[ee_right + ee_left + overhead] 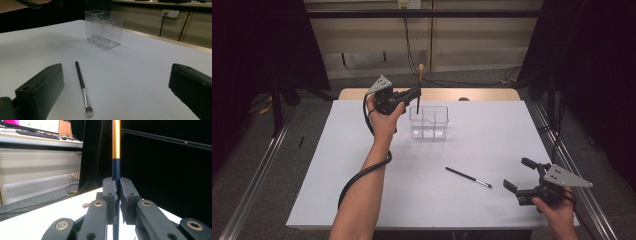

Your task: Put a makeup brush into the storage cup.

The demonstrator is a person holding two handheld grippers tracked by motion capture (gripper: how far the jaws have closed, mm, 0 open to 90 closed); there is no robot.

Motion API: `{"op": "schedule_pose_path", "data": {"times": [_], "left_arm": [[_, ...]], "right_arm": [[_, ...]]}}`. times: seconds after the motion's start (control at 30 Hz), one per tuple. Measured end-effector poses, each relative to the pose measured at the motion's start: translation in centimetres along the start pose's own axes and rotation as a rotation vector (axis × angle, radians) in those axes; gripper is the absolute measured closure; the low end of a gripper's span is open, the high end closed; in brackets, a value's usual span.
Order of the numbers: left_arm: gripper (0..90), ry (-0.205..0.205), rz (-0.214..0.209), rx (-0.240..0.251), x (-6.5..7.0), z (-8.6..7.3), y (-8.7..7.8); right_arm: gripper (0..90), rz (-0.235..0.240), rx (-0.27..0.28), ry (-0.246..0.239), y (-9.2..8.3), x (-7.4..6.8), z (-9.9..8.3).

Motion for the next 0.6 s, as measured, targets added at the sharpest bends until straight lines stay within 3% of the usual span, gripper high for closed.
{"op": "schedule_pose_path", "data": {"times": [0.6], "left_arm": [[83.4, -0.014, 0.032, 0.003, -0.81, -0.56, 0.54]], "right_arm": [[0.0, -0.005, 0.002, 0.003, -0.16, 0.12, 0.02]]}}
Point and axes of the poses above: each handheld gripper's, and its own axes: y roughly forward along the jaws, z roughly out of its top, x roughly to its right, the point moved 4 cm from there along y, roughly forward along the jaws, and after that the axes turned 5 degrees about y, right-handed, at the moved point
